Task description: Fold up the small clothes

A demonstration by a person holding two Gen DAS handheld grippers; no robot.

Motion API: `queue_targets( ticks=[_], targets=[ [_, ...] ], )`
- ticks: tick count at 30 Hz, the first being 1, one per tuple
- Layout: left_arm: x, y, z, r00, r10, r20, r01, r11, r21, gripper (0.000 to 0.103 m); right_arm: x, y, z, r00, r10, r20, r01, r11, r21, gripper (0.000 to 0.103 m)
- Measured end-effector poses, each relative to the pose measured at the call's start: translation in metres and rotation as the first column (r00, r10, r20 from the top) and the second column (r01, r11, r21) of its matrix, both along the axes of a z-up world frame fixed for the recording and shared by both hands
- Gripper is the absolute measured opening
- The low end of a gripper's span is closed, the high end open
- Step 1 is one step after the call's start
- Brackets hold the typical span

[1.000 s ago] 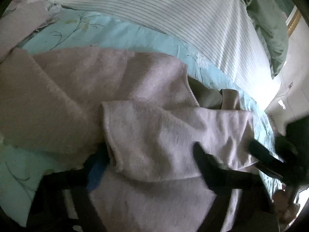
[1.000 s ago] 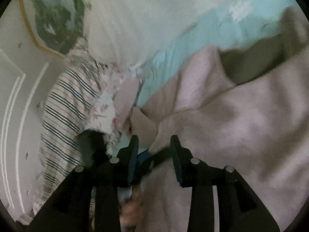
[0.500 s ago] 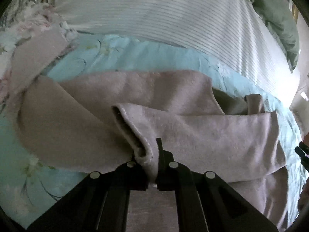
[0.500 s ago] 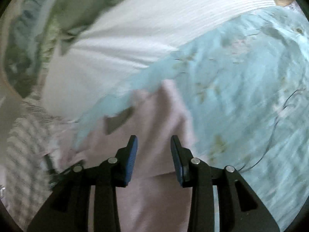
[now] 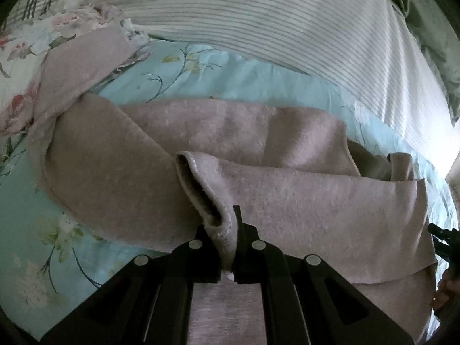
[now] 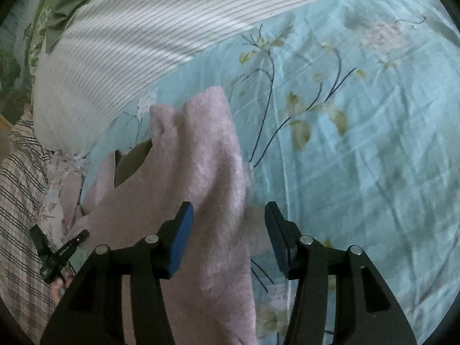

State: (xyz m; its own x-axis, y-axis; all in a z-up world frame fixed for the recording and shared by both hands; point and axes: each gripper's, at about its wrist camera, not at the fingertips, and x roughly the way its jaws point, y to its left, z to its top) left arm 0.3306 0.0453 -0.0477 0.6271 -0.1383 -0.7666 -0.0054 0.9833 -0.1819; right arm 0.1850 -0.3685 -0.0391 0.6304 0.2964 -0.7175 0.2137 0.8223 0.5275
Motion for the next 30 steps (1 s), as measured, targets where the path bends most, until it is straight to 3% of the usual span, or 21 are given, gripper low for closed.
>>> queue_targets(
  ticks=[1, 2, 3, 5, 8, 11, 14, 15, 18, 22, 24, 25, 26, 29, 30],
  targets=[
    [0.0, 0.0, 0.0, 1.0, 0.0, -0.006, 0.0, 1.0, -0.007, 0.003, 0.002, 0.001, -0.004, 1.0, 0.008, -0.005, -0.008, 1.0, 0.003, 0.048],
    [-0.001, -0.001, 0.001, 1.0, -0.009, -0.007, 0.009, 1.0, -0.017, 0.003, 0.004, 0.003, -0.008, 1.0, 0.016, -0.008, -0.016, 1.0, 0.0, 0.035],
    [0.0, -0.003, 0.003, 1.0, -0.014, -0.005, 0.014, 1.0, -0.021, 0.003, 0.004, 0.003, -0.009, 1.0, 0.027, -0.014, -0.026, 1.0, 0.013, 0.008],
    [-0.004, -0.01, 0.009, 0.999, -0.046, 0.01, 0.047, 0.998, -0.03, 0.003, -0.006, -0.002, 0.005, 1.0, 0.005, 0.029, -0.005, 1.0, -0.003, 0.008],
    [-0.005, -0.028, 0.01, 0.995, -0.097, 0.017, 0.097, 0.995, -0.002, 0.003, -0.022, -0.006, 0.037, 0.995, -0.019, 0.095, 0.032, 0.99, -0.134, 0.007],
    [0.001, -0.039, -0.003, 0.994, -0.11, -0.015, 0.11, 0.994, 0.008, 0.003, -0.021, -0.017, 0.036, 0.997, -0.059, 0.047, 0.068, 0.972, -0.223, 0.0],
    [0.001, -0.041, -0.007, 0.993, -0.119, -0.021, 0.119, 0.993, 0.007, 0.003, -0.021, -0.034, 0.025, 0.99, -0.135, -0.034, 0.122, 0.959, -0.255, 0.001],
    [0.0, -0.041, -0.007, 0.992, -0.123, -0.017, 0.123, 0.992, 0.009, 0.003, -0.027, -0.034, 0.03, 0.99, -0.143, -0.018, 0.134, 0.96, -0.246, 0.005],
    [0.0, -0.04, -0.007, 0.992, -0.126, -0.015, 0.126, 0.992, 0.0, 0.004, -0.034, -0.006, 0.051, 0.997, -0.034, 0.073, 0.05, 0.972, -0.229, 0.004],
    [-0.003, -0.038, -0.006, 0.994, -0.111, -0.022, 0.112, 0.994, 0.021, 0.007, -0.011, 0.041, 0.033, 0.993, 0.118, 0.015, -0.113, 0.978, -0.178, 0.006],
    [-0.006, -0.026, -0.004, 0.996, -0.09, -0.024, 0.09, 0.996, 0.019, 0.018, -0.001, 0.038, 0.01, 0.994, 0.053, -0.093, -0.074, 0.968, -0.241, 0.005],
    [-0.009, -0.015, -0.001, 0.997, -0.074, -0.016, 0.074, 0.997, 0.007, 0.021, -0.005, 0.027, 0.004, 0.996, -0.002, -0.094, -0.021, 0.968, -0.251, 0.003],
    [-0.013, -0.003, 0.003, 0.999, -0.049, 0.0, 0.049, 0.999, 0.011, 0.028, -0.013, 0.017, 0.005, 0.997, -0.036, -0.068, 0.021, 0.98, -0.199, 0.003],
    [-0.017, 0.023, 0.017, 0.998, 0.04, 0.054, -0.045, 0.995, 0.094, 0.056, -0.034, 0.011, 0.019, 0.992, -0.115, -0.046, 0.107, 0.982, -0.156, 0.009],
    [-0.016, 0.032, 0.022, 0.995, 0.065, 0.069, -0.073, 0.99, 0.121, 0.061, -0.039, 0.014, 0.024, 0.995, -0.097, -0.023, 0.093, 0.987, -0.127, 0.018]
  ],
)
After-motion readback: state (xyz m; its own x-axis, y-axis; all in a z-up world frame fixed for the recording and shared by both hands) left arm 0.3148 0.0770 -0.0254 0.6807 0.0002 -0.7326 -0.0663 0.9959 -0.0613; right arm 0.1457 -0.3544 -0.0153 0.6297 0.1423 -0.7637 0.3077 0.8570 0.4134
